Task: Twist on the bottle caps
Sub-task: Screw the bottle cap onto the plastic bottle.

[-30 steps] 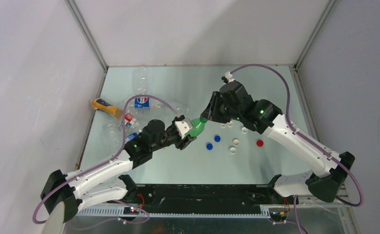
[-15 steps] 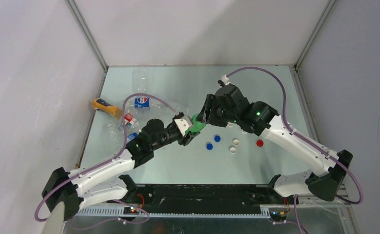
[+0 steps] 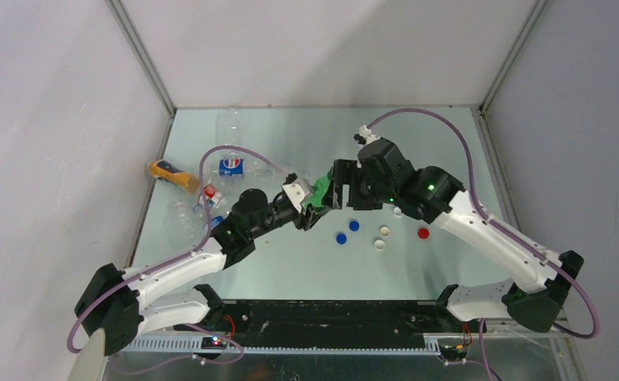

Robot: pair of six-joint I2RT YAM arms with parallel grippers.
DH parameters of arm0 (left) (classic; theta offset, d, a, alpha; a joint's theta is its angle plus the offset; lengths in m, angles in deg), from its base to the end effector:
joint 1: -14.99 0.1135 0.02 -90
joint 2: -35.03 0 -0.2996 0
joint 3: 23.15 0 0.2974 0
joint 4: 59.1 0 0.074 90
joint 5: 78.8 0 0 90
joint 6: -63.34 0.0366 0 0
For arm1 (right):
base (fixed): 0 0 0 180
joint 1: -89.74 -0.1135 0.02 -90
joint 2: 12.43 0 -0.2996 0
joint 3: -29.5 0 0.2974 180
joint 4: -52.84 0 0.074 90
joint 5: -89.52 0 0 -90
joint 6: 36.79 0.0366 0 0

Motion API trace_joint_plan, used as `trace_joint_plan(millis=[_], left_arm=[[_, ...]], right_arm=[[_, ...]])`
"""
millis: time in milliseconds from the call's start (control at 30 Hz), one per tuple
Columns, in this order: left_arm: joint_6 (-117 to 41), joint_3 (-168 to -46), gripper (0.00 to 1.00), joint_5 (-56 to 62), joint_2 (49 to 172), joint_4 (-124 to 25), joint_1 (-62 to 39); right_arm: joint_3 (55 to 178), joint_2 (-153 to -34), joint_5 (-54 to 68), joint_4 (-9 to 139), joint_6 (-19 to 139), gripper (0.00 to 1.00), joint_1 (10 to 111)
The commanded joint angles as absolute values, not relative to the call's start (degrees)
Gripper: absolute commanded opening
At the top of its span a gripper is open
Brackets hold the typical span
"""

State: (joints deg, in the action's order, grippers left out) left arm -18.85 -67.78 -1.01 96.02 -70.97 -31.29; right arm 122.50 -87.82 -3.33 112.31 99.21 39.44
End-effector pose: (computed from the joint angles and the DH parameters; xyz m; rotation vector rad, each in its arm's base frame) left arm 0.1807 -0.2001 0.2831 0.9143 1.4246 -0.6832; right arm 0.1996 0.2375 0.4196 -0.0643 2.4357 0.7702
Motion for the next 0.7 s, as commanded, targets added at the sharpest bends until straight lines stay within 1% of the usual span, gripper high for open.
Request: trace_joint_plan(millis=[0, 67, 200, 267, 400, 533, 667], left_arm=[[-24.03, -68.72, 0.00, -7.13, 97.49, -75.19, -28.26], [-24.27, -69.73, 0.00, -9.97, 98.05, -74.14, -27.41], [-23.69, -71.72, 0.00, -12.74, 98.52, -70.61, -26.72], [-23.59, -72.53, 0.00, -13.98, 98.15, -69.39, -26.60], [-22.80, -72.90, 0.00, -16.40, 97.17, -69.72, -26.58], [-21.32, -75.32, 0.00, -21.19, 96.79, -65.85, -26.56], [-19.62, -76.96, 0.00, -24.98, 96.10, -61.80, -26.57]], right_arm=[[125.25, -81.97, 1.64, 113.51, 86.94, 0.80, 42.24], [125.13, -80.14, 6.35, 113.52, 81.94, 0.80, 45.56], [124.91, -76.98, 21.77, 112.24, 71.50, 0.77, 53.77], [124.79, -75.54, 25.72, 111.22, 66.43, 0.77, 56.69], [123.33, -72.71, 30.88, 109.75, 53.18, 0.76, 58.14], [122.73, -70.12, 33.62, 107.08, 45.68, 0.77, 58.19], [122.83, -69.09, 39.81, 107.61, 37.01, 0.76, 58.20]])
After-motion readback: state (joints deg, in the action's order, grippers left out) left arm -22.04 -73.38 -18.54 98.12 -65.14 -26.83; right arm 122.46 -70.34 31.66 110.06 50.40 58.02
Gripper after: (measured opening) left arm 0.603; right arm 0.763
